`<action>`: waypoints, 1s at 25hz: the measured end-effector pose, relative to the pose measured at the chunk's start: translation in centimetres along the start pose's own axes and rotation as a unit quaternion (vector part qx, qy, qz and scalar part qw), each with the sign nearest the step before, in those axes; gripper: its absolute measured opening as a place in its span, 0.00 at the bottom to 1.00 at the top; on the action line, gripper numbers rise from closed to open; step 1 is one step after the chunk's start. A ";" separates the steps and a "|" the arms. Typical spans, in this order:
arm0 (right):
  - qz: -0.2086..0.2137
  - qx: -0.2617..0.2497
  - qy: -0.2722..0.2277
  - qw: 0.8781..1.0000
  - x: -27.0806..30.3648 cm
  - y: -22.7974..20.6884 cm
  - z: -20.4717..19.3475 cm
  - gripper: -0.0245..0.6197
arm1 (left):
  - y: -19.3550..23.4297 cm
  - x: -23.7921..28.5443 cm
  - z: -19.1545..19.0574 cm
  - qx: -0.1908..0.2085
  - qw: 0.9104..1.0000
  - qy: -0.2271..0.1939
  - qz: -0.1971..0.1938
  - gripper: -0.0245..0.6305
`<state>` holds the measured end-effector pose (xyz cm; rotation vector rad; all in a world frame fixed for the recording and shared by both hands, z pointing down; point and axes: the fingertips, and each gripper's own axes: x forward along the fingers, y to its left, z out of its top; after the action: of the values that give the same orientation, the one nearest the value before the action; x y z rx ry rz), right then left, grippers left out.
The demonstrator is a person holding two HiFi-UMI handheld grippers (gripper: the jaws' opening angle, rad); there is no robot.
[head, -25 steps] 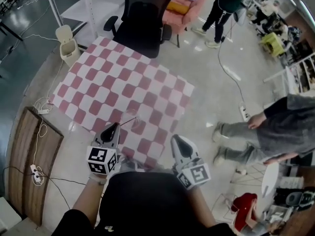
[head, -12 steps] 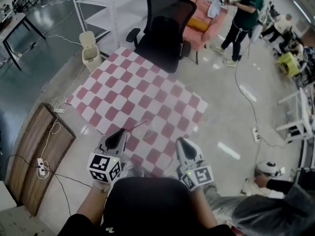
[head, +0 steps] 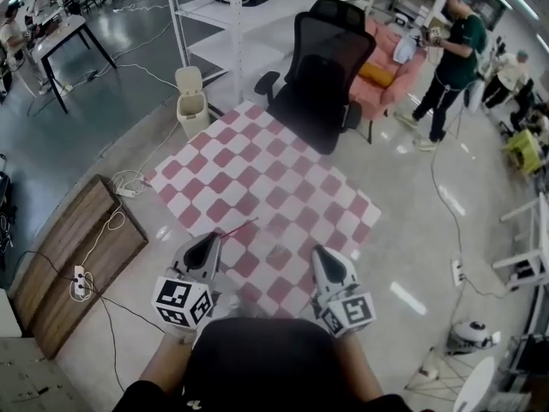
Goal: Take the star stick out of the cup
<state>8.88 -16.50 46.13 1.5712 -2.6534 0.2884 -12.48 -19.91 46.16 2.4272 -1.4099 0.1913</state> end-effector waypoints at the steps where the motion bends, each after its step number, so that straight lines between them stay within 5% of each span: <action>1: 0.006 -0.001 0.000 1.000 0.3 0.2 0.1 0.09 | 0.3 -0.3 0.0 -0.001 1.000 -0.001 0.006 0.12; 10: 0.043 -0.011 -0.003 0.999 1.8 2.1 0.9 0.09 | 2.3 -2.0 -1.1 -0.006 0.999 0.001 0.049 0.12; 25: 0.067 -0.039 0.021 0.997 1.8 3.9 0.0 0.09 | 2.8 -3.0 -2.0 -0.015 0.998 0.002 0.060 0.12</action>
<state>4.57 -16.21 45.79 1.3521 -2.7067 0.2178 -16.30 -18.05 47.84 2.3191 -1.5461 0.2012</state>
